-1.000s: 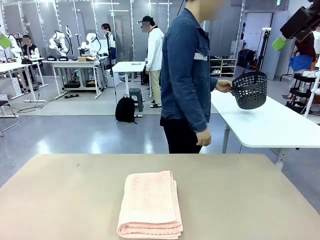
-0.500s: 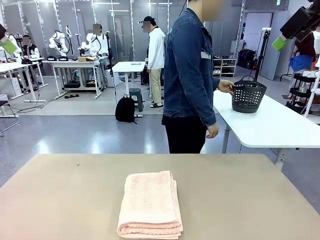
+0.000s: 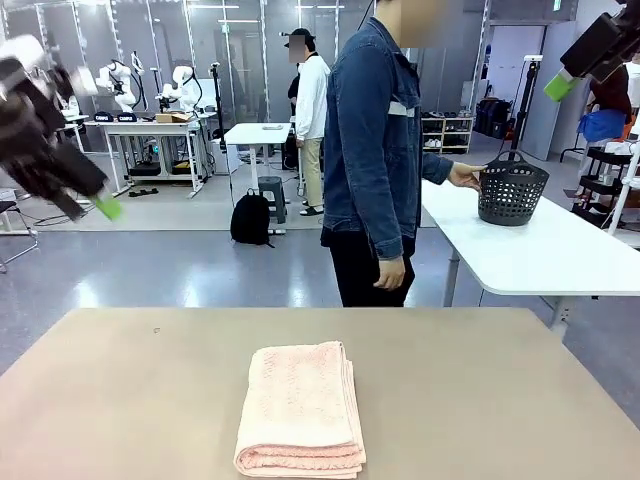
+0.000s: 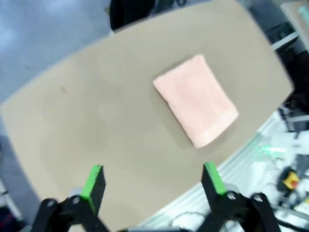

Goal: Fold the towel.
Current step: Pick up the 100 cm Hotel Towel and place it on the left side of the table.

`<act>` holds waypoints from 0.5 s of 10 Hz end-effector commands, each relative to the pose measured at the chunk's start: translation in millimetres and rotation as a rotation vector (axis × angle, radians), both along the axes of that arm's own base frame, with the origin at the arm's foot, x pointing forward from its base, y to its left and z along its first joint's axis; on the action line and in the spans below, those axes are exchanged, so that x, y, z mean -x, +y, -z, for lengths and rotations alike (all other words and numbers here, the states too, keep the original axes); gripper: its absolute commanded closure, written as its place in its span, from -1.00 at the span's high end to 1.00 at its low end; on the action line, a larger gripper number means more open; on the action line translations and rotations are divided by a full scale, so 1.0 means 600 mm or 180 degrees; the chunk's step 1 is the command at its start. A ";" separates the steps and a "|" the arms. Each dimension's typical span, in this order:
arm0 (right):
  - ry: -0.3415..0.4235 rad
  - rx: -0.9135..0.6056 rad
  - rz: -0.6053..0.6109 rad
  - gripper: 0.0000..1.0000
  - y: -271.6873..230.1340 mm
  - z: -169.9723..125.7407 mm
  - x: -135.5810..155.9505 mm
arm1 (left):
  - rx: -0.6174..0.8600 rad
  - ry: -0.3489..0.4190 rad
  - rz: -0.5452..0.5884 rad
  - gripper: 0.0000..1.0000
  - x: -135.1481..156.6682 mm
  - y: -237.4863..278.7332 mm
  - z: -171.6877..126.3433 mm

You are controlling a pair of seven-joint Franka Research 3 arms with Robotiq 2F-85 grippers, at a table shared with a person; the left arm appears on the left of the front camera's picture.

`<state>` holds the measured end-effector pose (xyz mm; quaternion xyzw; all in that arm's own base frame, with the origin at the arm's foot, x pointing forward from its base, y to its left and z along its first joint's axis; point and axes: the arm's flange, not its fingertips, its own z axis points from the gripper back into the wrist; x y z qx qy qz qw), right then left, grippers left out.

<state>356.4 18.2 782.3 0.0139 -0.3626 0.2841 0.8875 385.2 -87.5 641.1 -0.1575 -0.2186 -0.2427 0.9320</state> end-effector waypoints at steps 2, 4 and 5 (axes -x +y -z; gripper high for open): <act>0.0005 -0.0007 0.0016 1.00 -0.001 0.000 0.000 | 0.0608 0.0285 -0.0033 1.00 -0.022 -0.066 0.157; 0.0005 -0.0007 0.0016 1.00 -0.001 0.000 0.000 | 0.0838 0.0519 -0.0116 1.00 -0.041 -0.108 0.261; 0.0005 -0.0007 0.0016 1.00 -0.001 0.000 0.000 | 0.0995 0.0627 -0.0167 1.00 -0.048 -0.122 0.305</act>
